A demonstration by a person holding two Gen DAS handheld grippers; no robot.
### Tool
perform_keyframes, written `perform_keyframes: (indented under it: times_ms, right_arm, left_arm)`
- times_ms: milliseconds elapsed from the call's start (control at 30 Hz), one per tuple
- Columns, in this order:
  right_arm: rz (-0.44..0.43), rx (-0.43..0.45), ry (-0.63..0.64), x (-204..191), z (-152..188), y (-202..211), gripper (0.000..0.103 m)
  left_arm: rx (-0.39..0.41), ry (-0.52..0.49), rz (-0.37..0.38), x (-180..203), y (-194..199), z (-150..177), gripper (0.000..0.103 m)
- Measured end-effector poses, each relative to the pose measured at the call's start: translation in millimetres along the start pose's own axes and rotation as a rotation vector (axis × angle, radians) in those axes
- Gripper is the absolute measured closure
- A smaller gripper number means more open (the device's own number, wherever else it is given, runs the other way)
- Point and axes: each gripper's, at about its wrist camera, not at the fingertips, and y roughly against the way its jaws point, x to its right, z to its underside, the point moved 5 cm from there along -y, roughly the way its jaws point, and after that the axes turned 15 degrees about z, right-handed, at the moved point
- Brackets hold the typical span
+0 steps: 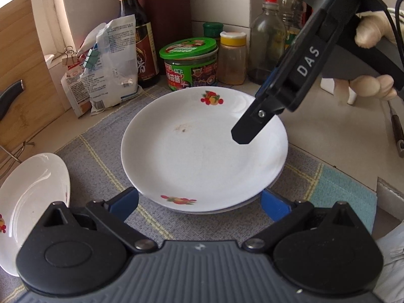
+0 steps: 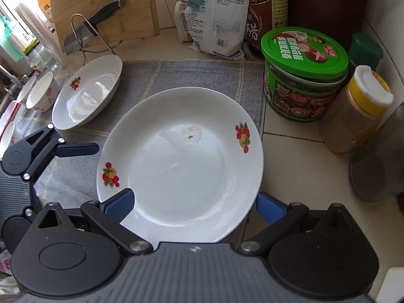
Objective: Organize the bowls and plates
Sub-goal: 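Open the right tool to release the plate onto the stack, then move the left tool to the white plate by the knife stand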
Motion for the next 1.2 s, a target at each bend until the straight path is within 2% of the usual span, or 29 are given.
perform_keyframes:
  times_ms: [167,367,567,733,1033,1200]
  right_arm:
    - [0.027,0.127,0.056,-3,-4,18,0.0]
    - [0.005,0.262,0.09,-23,-15,34,0.0]
    - [0.023,0.339,0.155,-60,-25,36,0.0]
    - [0.051,0.353,0.179,-102,-28,31,0.0]
    - [0.121,0.344,0.184,-183,-37,20,0.0]
    - [0.162,0.321,0.179,-225,-40,2,0.0]
  left_arm:
    - [0.063,0.091,-0.028,-6,16,0,0.001]
    - [0.17,0.253,-0.138,-27,54,2,0.001]
    - [0.213,0.385,-0.26,-65,90,22,0.001]
    - [0.239,0.405,-0.342,-97,112,45,0.001]
    - [0.239,0.393,-0.308,-152,150,79,0.001]
    - [0.215,0.375,-0.273,-178,161,83,0.001]
